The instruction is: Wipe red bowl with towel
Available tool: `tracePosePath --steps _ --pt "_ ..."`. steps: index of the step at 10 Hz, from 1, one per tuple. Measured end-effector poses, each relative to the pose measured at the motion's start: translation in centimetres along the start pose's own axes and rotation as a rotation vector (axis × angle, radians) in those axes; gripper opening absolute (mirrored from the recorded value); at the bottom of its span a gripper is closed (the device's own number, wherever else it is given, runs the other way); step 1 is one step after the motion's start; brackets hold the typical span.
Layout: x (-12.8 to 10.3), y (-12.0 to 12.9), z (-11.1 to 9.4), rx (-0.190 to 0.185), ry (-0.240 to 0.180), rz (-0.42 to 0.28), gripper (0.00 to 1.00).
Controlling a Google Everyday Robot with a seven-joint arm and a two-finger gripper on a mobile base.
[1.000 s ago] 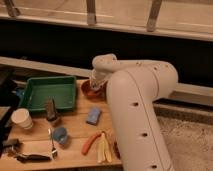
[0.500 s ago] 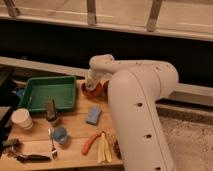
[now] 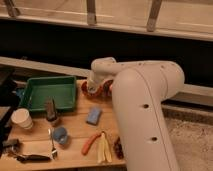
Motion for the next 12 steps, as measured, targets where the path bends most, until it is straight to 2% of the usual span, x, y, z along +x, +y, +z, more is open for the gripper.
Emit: tracePosePath --steps 2,4,6,8,11,12 --pt "-1.0 -0.6 0.3 0.037 0.001 0.006 0.0" --pt "-2.0 -0.6 0.5 0.051 -0.012 0.005 0.0" --pt "-2.5 1.1 0.2 0.025 -0.033 -0.011 0.0" --pt "-2.1 1.9 -0.1 -0.003 -0.038 -0.019 0.0" --pt "0.4 1.8 -0.3 -0.028 -0.017 -0.009 0.0" --pt "1.1 1.0 -0.4 -0.047 0.002 0.025 0.0"
